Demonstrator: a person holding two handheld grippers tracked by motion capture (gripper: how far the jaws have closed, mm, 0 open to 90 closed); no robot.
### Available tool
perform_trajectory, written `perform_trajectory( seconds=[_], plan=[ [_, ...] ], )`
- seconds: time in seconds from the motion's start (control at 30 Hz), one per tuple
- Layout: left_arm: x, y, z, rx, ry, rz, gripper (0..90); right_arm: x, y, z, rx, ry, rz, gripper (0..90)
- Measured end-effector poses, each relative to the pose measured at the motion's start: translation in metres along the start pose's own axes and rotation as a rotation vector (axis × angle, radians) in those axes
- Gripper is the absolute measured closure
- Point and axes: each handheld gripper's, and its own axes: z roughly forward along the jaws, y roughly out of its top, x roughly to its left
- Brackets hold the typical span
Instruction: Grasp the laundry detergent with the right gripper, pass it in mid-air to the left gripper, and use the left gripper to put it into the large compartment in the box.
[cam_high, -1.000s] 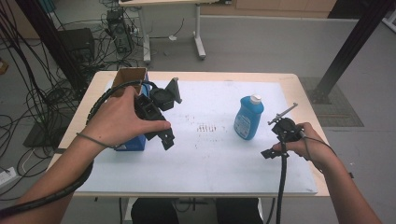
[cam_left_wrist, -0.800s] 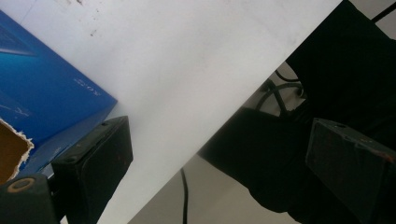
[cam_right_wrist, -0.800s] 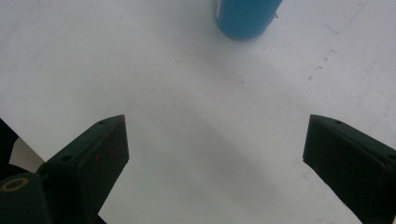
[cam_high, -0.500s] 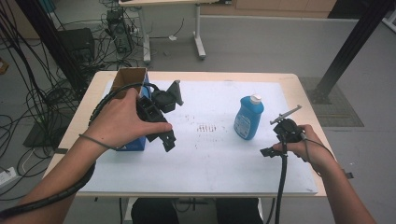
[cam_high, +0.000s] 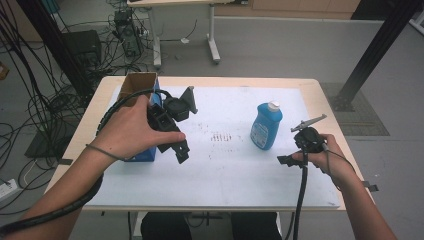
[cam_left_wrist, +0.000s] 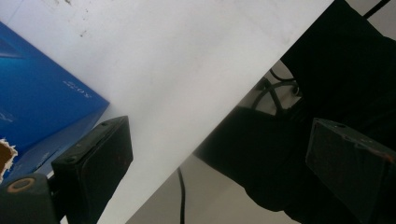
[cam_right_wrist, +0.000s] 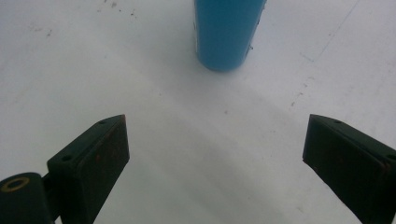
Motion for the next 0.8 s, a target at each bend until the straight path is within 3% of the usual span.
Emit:
perform_trajectory(
  seconds=[0.8],
  plan=[
    [0.002,-0.003,0.004,-0.001,-0.012,-0.007,7.5,-0.004,-0.022,0.004,-0.113,-0.011,0.018,6.6]
  ],
)
